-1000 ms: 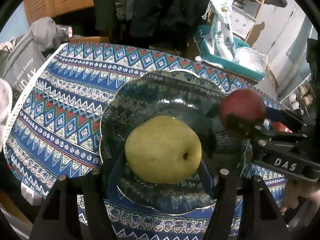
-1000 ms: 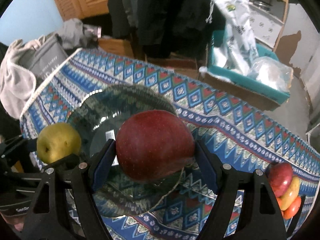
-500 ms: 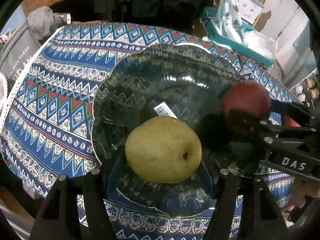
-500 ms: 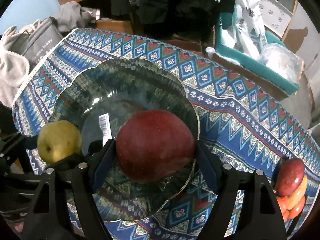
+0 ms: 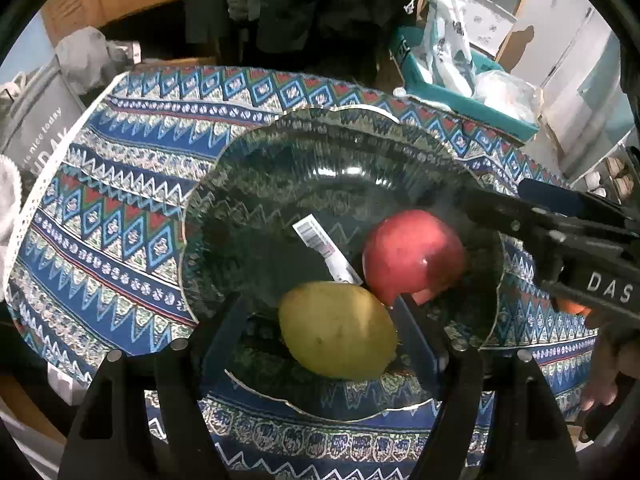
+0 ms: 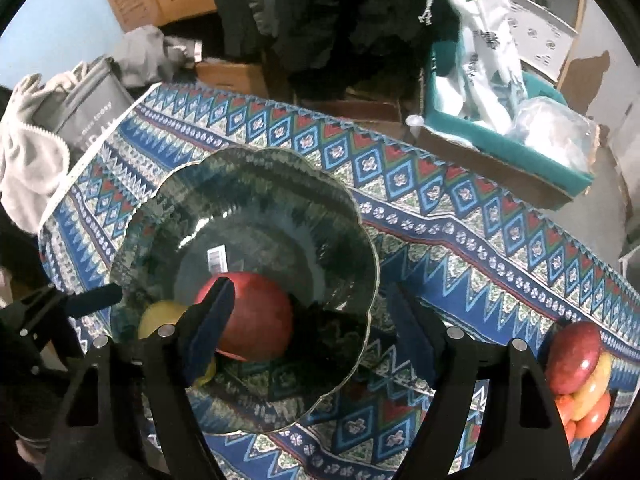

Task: Organize fruits
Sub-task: 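Lower the pear into the bowl with the left tool while the right lowers the apple, then open both tools and withdraw them from the glass bowl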

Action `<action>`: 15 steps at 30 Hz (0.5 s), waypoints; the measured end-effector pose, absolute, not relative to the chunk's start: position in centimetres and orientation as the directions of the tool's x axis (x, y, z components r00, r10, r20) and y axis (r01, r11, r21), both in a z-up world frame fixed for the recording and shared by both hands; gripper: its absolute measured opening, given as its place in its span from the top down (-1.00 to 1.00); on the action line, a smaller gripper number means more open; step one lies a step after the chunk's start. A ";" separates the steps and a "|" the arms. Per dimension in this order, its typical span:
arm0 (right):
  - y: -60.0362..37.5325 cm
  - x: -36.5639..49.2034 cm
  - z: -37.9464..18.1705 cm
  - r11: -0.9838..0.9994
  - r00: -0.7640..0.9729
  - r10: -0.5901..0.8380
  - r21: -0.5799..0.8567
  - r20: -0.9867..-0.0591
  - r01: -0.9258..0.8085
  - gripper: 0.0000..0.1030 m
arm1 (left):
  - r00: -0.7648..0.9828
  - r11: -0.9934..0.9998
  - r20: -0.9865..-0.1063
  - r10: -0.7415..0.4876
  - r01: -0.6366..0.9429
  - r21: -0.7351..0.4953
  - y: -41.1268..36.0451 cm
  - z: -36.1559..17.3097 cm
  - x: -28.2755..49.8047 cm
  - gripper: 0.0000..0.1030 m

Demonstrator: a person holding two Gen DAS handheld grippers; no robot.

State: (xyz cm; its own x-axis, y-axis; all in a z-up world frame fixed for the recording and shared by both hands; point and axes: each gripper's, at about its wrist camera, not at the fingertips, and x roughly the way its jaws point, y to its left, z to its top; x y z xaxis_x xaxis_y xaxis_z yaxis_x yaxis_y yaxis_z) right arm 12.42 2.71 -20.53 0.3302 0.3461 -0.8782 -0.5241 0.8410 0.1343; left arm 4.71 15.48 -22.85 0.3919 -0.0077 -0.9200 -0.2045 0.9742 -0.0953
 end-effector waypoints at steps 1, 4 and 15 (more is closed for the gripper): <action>2.4 12.4 -20.1 0.845 0.341 0.348 0.135 -0.873 -0.517 -0.54 | 0.400 0.974 -0.917 -0.005 -0.204 -0.095 15.5 -22.5 4.7 -0.50; 1.6 12.5 -19.0 0.856 0.370 0.351 0.135 -0.860 -0.499 -0.54 | 0.424 0.975 -0.906 0.001 -0.201 -0.093 15.3 -21.6 4.6 -0.50; -2.0 11.4 -13.9 0.899 0.510 0.293 0.051 -0.809 -0.434 -0.54 | 0.499 0.983 -0.867 0.001 -0.162 -0.092 13.4 -18.3 4.1 -0.55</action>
State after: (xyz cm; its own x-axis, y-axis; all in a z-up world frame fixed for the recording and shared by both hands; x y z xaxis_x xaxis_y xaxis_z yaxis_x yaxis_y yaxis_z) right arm 11.39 -1.99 -13.92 0.5097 0.2925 -0.8091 -0.4345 0.8992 0.0514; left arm 4.12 13.42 -18.27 0.4990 0.0015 -0.8666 -0.1618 0.9826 -0.0915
